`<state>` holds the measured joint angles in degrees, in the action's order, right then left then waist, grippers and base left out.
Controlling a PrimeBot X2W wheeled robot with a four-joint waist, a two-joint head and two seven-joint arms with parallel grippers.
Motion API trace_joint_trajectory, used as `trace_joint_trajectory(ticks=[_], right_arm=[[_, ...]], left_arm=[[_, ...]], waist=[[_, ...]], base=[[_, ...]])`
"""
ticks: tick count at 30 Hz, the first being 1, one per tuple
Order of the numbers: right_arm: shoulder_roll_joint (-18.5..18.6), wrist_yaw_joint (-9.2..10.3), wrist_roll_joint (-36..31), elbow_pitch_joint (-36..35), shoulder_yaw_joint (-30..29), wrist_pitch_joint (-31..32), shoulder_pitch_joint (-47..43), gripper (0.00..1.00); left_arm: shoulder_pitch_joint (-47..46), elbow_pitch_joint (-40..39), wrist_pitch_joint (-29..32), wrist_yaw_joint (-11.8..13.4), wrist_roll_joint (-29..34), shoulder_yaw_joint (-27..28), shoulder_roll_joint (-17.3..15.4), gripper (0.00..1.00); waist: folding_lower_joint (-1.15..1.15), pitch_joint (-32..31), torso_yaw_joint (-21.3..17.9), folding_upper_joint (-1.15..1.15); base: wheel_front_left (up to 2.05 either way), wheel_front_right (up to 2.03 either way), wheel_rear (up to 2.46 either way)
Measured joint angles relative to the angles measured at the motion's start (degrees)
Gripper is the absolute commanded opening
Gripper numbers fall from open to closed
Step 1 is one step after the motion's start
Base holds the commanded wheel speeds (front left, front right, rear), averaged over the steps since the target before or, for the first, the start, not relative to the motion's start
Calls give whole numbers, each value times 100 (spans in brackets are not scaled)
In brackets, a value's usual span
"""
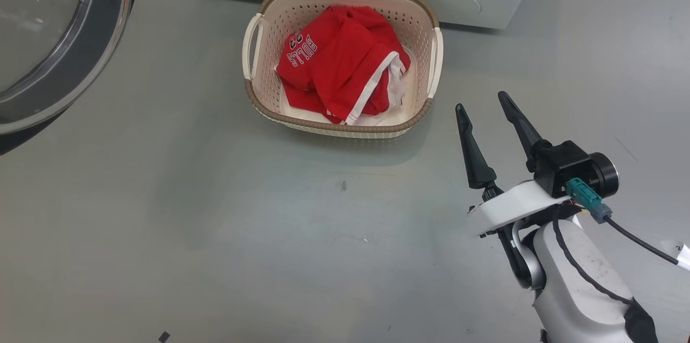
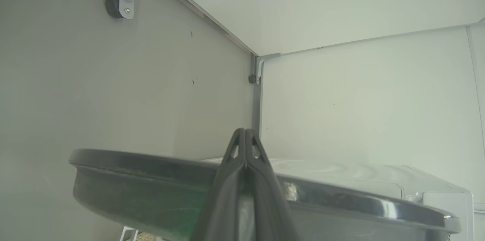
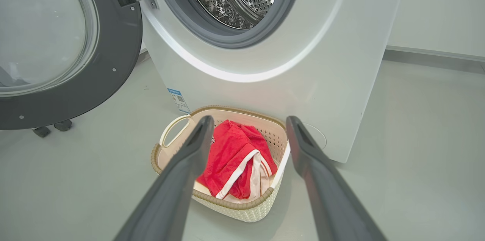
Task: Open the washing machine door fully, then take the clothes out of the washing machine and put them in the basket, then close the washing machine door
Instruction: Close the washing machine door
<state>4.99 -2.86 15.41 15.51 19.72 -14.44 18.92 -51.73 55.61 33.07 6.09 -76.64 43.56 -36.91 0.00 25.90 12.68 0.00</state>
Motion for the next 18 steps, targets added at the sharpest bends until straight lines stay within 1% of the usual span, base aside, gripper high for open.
trace_joint_trajectory(ticks=[8,14,18], right_arm=[[-2,0,0,-1,-20,0,8,100],[-5,0,0,0,-40,0,12,100],[-12,-1,0,7,-57,0,13,100]], left_arm=[[-2,71,414,-22,0,-169,-29,0],[-1,147,635,-143,35,-339,-35,0],[-1,160,823,-286,35,-455,-7,0]], waist=[[0,-13,25,0],[0,-42,51,0],[0,-80,74,0]], base=[[0,0,0],[0,0,0],[0,0,0]])
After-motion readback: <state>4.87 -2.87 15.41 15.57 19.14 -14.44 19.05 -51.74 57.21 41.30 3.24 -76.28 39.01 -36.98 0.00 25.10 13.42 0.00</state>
